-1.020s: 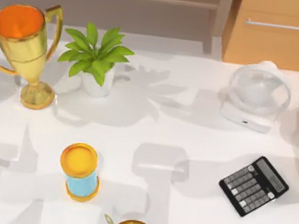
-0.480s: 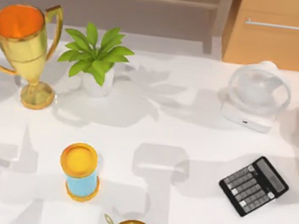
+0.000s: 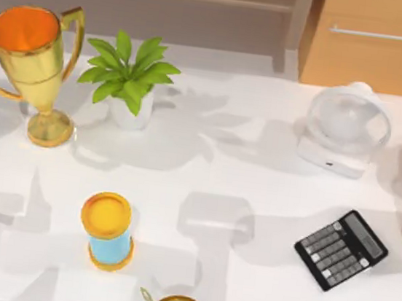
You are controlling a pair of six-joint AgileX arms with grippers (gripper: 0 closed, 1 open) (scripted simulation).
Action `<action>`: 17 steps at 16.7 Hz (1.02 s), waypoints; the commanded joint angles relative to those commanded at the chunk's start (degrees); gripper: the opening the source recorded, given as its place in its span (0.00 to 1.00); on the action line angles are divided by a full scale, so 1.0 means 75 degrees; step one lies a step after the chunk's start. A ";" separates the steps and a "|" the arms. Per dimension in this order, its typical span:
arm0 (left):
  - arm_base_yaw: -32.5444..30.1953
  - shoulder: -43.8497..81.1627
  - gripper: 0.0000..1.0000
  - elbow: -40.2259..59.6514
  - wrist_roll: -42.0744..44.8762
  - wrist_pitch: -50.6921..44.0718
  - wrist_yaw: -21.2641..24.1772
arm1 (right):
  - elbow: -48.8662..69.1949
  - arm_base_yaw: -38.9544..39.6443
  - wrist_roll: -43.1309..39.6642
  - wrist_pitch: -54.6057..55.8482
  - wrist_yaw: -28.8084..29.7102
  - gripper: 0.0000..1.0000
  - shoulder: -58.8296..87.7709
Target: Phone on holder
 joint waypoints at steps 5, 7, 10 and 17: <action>0.0000 0.0000 1.00 0.0000 0.0000 0.0000 0.0000 | -0.0381 0.0857 0.0258 0.1393 -0.0334 0.00 0.0660; 0.0000 0.0000 1.00 0.0000 0.0000 0.0000 0.0000 | -0.0382 0.0891 0.0244 0.1431 -0.0360 0.00 0.0694; 0.0000 0.0000 1.00 0.0000 0.0000 0.0000 0.0000 | -0.0382 0.0891 0.0244 0.1431 -0.0360 0.08 0.0694; 0.0000 0.0000 1.00 0.0000 0.0000 0.0000 0.0000 | -0.0382 0.0891 0.0244 0.1431 -0.0360 0.60 0.0694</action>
